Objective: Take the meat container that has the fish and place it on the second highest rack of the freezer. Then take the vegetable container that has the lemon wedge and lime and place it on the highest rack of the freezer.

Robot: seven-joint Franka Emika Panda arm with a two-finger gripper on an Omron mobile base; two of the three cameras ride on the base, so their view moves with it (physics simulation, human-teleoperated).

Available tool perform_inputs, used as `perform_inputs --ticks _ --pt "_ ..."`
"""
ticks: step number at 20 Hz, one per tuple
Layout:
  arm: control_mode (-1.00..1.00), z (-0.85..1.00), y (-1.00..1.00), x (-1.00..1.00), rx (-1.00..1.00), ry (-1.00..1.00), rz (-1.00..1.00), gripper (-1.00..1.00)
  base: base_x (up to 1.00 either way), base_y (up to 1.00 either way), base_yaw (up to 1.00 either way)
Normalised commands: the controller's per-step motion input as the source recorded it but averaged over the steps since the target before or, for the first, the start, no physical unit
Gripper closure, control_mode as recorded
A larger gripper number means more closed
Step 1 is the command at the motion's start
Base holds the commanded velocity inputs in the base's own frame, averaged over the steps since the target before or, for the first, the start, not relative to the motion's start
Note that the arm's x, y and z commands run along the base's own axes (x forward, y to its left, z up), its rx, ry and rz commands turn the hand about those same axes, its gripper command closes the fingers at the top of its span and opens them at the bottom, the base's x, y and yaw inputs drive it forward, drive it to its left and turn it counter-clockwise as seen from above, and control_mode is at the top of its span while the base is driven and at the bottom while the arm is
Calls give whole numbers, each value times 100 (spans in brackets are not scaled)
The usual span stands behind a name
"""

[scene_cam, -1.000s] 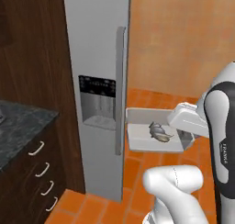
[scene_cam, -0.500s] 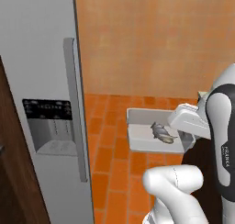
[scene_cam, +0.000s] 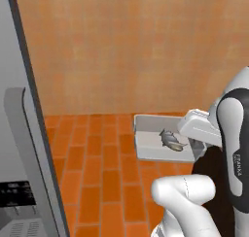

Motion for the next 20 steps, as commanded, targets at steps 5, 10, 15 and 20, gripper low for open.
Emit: perform_inputs --ticks 5,10,15,20 --pt "100 0 0 0 0 0 0 100 100 -4 3" --pt "100 0 0 0 0 0 0 100 100 -23 39" --pt "100 0 0 0 0 0 0 100 90 -22 59" --pt "100 0 0 0 0 0 0 100 37 -6 74"
